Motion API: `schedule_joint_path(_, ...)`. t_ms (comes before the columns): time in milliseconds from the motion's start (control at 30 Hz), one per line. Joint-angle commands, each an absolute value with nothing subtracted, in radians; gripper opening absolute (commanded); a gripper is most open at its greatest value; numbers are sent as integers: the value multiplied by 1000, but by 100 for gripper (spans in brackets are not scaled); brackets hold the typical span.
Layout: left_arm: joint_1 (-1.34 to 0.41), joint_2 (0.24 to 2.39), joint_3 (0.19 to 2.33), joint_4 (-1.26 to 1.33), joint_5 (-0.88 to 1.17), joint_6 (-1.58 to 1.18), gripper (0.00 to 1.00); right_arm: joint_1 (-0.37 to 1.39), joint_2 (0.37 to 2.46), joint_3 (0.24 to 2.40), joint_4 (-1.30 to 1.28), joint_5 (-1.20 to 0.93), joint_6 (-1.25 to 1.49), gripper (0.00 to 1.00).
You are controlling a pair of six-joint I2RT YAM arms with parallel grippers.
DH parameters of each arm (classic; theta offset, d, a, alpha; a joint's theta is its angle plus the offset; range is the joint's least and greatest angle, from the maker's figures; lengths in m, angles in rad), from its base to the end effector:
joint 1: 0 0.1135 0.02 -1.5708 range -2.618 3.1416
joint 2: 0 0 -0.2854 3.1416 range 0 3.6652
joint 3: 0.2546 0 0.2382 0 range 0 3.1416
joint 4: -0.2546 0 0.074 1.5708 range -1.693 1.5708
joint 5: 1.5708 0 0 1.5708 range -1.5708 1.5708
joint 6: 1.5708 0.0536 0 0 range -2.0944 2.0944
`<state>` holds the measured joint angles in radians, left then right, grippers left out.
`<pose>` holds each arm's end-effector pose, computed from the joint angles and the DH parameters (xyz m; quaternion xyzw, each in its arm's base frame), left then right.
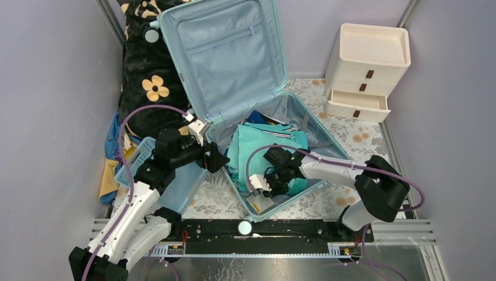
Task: Open, take out, and arrange the luggage
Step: Pick up the personal item from the luggage.
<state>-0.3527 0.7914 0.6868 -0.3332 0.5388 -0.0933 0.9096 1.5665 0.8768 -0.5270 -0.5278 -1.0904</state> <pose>0.1440 -0.0823 0.3012 0.2468 0.7880 -0.3334 0.4548 0.1485 0.2348 0.1857 -0.8245 0.4748 0.2404 0.1925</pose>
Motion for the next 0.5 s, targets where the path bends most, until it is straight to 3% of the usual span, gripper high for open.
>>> schedule_joint_path(0, -354, 793, 690, -333, 547, -58, 97, 895, 1443, 839, -332, -744, -971, 29)
schedule_joint_path(233, -353, 820, 705, -333, 558, -44, 97, 881, 1374, 839, -291, -863, -906, 30)
schedule_joint_path(467, -354, 807, 702, -335, 563, -52, 97, 837, 1385, 880, -376, -806, -874, 30)
